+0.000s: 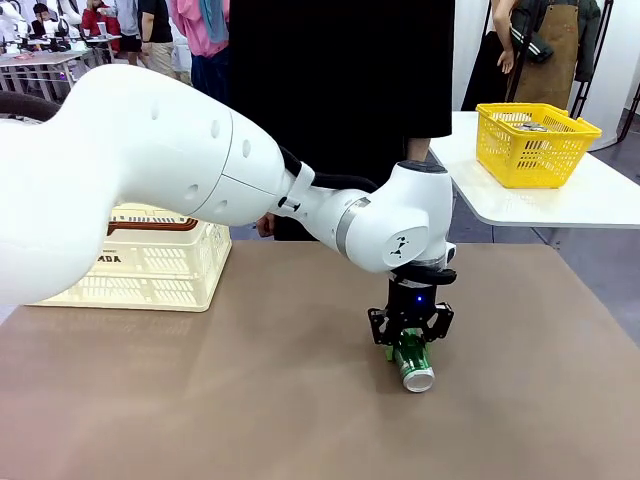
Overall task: Place the drinks into the Shopping basket.
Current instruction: Pick up one drink and place it into the Shopping basket.
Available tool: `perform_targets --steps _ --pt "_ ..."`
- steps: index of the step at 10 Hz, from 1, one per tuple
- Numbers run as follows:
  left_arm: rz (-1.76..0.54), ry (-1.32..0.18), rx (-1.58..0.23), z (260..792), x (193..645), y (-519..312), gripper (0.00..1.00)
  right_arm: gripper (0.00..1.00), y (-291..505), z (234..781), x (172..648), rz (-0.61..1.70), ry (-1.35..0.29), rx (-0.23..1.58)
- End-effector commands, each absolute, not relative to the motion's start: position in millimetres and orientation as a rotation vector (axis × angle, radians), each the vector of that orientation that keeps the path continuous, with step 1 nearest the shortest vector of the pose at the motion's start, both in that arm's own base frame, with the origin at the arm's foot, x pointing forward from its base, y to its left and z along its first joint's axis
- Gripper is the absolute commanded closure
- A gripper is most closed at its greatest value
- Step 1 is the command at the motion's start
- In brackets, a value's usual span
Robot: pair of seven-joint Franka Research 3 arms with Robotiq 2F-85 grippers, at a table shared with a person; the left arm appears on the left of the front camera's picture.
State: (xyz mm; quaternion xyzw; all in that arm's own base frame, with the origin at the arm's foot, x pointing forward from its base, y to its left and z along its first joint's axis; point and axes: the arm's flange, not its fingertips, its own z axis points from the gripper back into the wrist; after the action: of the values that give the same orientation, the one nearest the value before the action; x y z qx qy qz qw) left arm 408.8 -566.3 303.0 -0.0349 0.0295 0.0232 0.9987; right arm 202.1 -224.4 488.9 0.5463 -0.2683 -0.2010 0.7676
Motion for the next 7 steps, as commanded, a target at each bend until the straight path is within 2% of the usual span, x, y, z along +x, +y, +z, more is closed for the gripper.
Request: perform_targets --steps 1,4,5,7 --pt "0.074 0.062 -0.086 307 407 -565 1.00 0.00 -226 490 204 -0.414 -0.615 1.200" --pt "0.076 0.044 -0.114 323 405 -553 1.00 0.00 -226 490 204 -0.414 -0.615 1.200" --pt "0.037 0.025 -0.183 363 405 -533 1.00 0.00 -226 490 204 -0.414 -0.615 1.200" --pt "-0.092 -0.050 -0.180 467 385 -492 1.00 0.00 -226 490 204 -0.414 -0.615 1.200"
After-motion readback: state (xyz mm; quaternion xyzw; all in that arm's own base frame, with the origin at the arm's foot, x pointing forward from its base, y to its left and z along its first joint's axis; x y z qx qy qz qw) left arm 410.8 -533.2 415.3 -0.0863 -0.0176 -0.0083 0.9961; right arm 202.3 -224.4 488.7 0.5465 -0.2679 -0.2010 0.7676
